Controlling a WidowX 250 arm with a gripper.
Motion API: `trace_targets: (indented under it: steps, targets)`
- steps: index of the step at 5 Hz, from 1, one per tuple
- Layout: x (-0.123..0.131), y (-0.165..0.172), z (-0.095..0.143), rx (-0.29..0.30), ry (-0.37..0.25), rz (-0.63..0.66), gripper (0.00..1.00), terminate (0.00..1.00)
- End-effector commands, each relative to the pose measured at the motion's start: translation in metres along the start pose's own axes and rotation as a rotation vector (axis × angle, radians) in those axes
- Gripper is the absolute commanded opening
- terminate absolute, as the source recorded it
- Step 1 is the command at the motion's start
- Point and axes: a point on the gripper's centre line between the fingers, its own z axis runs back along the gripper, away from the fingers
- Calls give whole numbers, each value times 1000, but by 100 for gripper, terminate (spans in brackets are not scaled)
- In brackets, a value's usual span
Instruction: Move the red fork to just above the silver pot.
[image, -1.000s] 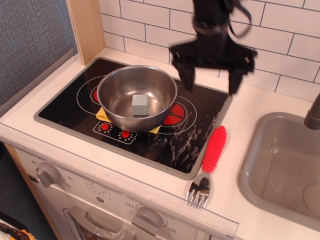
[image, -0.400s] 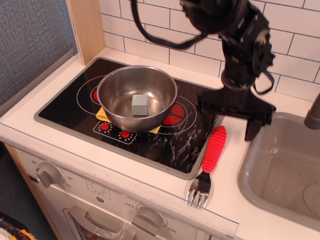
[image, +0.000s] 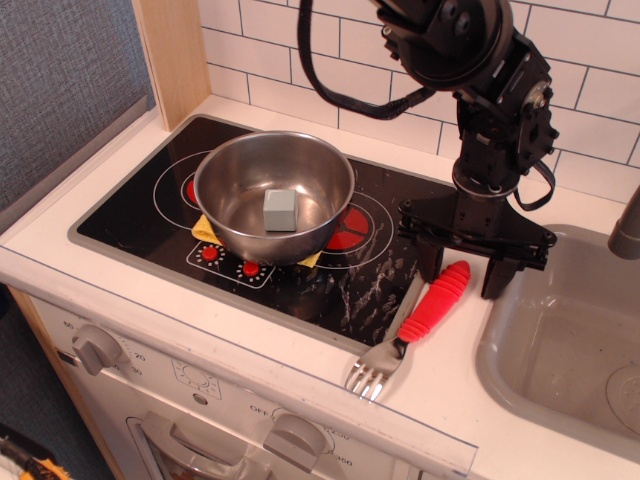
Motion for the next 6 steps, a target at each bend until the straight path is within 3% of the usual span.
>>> trace_targets:
  steps: [1, 3, 6]
  targets:
    - [1, 1, 13, 29, -39, 3, 0, 0]
    - [11, 14, 26, 28, -62, 67, 0, 0]
    - [54, 53, 83, 21, -209, 360, 0, 0]
